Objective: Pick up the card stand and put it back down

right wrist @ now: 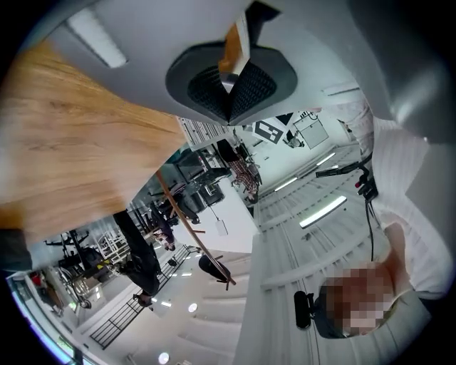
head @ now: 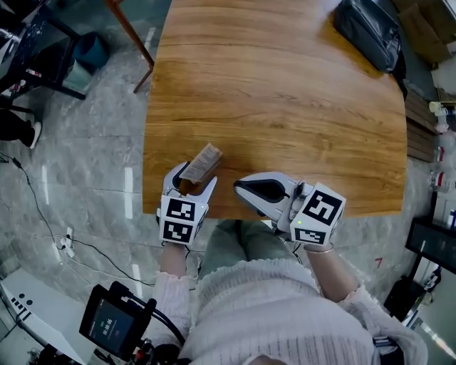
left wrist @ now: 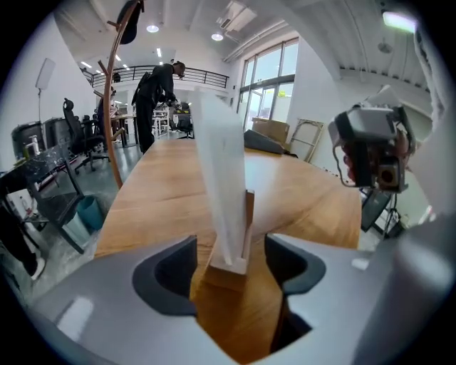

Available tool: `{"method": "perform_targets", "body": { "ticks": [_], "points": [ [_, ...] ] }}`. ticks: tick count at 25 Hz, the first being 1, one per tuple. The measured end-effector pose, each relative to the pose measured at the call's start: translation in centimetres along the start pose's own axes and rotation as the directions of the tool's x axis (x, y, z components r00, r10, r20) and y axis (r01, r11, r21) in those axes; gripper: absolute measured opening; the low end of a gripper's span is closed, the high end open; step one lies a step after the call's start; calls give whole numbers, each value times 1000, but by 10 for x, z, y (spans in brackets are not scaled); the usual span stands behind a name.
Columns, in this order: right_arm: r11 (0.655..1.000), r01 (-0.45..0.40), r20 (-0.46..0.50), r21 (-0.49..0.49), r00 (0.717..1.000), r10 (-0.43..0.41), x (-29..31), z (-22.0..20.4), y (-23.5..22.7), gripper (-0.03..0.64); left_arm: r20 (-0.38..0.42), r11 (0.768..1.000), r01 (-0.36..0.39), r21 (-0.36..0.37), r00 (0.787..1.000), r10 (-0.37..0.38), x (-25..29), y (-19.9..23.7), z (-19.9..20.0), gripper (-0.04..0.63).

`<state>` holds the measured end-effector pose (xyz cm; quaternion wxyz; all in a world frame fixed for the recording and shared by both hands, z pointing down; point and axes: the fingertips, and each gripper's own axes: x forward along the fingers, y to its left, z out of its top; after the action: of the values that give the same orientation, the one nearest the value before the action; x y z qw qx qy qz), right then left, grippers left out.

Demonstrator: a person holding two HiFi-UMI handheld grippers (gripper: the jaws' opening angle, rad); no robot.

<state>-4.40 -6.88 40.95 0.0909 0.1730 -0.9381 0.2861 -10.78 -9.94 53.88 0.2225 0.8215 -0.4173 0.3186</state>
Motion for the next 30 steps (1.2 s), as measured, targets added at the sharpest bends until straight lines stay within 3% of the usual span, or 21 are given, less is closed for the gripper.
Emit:
{"method": "perform_targets", "body": {
  "ticks": [12, 19, 24, 30],
  "points": [
    [999, 5, -26, 52, 1000, -4, -3, -20, -10, 0, 6, 998, -13, 61, 1000, 12, 24, 1, 4, 293],
    [997, 18, -20, 75, 1000, -16, -11, -18, -12, 0, -11, 992, -33, 125, 999, 35, 22, -5, 5, 267],
    [995, 38, 10, 90, 999, -39, -13, -11, -16, 0, -21, 987, 10, 159, 1000, -7, 21, -7, 5, 215],
    [995, 41, 13, 91, 999, -42, -14, -12, -14, 0, -20, 986, 16, 167, 1000, -13, 19, -5, 3, 201]
  ]
}}
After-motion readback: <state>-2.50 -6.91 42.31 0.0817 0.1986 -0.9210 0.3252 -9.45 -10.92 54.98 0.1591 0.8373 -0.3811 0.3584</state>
